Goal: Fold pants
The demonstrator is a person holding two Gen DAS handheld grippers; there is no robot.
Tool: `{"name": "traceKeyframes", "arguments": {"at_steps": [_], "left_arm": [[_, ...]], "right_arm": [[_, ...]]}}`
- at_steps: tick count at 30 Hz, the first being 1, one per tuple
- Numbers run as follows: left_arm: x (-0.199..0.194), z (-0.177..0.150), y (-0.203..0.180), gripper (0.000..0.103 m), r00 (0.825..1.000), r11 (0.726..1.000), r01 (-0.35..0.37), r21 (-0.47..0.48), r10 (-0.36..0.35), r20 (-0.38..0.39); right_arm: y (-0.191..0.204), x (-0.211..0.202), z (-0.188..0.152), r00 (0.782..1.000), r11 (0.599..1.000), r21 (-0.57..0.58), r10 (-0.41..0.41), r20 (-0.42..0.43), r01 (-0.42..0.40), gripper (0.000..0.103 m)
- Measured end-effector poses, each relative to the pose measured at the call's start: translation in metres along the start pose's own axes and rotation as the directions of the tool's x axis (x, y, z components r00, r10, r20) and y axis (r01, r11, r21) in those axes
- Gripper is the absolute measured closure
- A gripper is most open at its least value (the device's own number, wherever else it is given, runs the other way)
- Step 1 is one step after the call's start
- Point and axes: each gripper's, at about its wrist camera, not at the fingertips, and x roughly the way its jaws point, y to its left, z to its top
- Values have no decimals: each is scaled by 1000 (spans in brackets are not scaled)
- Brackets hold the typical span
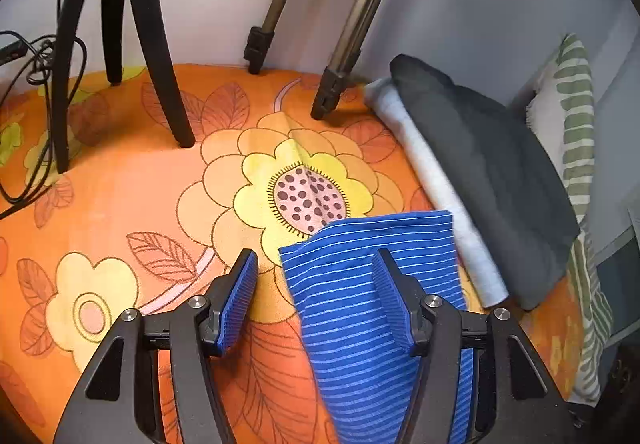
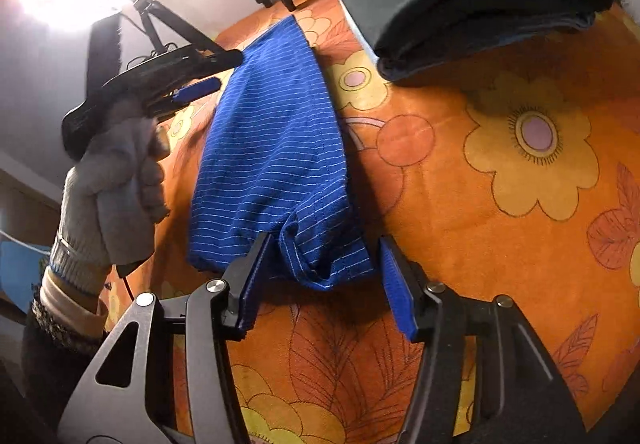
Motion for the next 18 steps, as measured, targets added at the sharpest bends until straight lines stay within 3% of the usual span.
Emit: {"name": "traceKeyframes", "arguments": {"at_steps": [7, 9, 10, 12, 13, 18], "left_arm": [[6, 2, -9, 45, 999, 999, -35, 32, 34, 31], [7, 1, -12, 55, 999, 998, -40, 45, 38, 35], [9, 1, -15, 69, 999, 998, -35, 54, 33, 34], [9, -1, -20, 78, 997, 994, -62, 85, 58, 51], [10, -1, -21, 90, 997, 994, -58, 93, 53, 49], [4, -2, -29, 93, 995, 991, -67, 118, 58, 81]], "right_arm": [[12, 7, -1, 1000, 999, -43, 18, -10, -19, 63], [16, 8, -4, 1000, 998, -63, 15, -12, -16, 72], [18, 9, -4, 1000, 998, -69, 14, -9, -15, 73], [20, 10, -4, 1000, 997, -74, 25, -15, -26, 81], [21, 10, -4, 1000, 997, -79, 23, -14, -24, 83], [24, 8, -3, 1000, 995, -96, 8, -9, -9, 88]]}}
